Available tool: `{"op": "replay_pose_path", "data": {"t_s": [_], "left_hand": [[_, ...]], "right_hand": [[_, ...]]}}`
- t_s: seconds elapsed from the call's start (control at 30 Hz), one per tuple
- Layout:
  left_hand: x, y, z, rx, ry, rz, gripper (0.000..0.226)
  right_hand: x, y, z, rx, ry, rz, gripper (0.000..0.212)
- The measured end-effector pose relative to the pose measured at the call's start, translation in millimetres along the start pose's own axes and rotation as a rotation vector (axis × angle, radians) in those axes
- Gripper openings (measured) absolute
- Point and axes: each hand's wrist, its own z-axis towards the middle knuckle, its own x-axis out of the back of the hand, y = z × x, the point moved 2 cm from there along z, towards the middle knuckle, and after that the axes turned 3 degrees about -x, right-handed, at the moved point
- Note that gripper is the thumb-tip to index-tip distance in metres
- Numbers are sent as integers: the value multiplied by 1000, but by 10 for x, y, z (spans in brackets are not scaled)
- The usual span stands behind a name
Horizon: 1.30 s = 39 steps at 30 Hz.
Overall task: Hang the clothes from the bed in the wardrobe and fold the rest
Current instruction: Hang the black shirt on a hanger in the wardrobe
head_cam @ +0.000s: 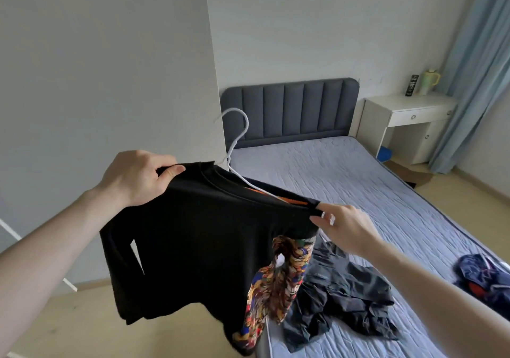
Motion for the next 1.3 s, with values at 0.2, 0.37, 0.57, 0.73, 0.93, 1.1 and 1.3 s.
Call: {"op": "replay_pose_path", "data": {"t_s": [0.2, 0.37, 0.57, 0.73, 0.93, 1.1, 1.3], "left_hand": [[7, 63, -142, -107, -17, -26, 51], [-63, 33, -258, -181, -107, 9, 42], [-363, 68, -267, 58, -211, 23, 44], [-368, 195, -345, 287, -170, -210, 47], [-212, 316, -593, 356, -46, -279, 43], [-110, 326, -879, 396, -42, -274, 43], [-12, 333, -1030, 513, -27, -268, 52]], "right_hand": [[356, -218, 161, -30, 59, 190, 15], [716, -463, 325, -50, 146, 400, 18], [975, -1337, 328, 234, 161, 560, 25], [871, -1919, 118, 486, -149, 455, 21], [817, -1703, 32, 579, -291, 335, 35], [838, -989, 358, 340, 2, 333, 27], [204, -659, 523, 278, -295, 241, 35]]}}
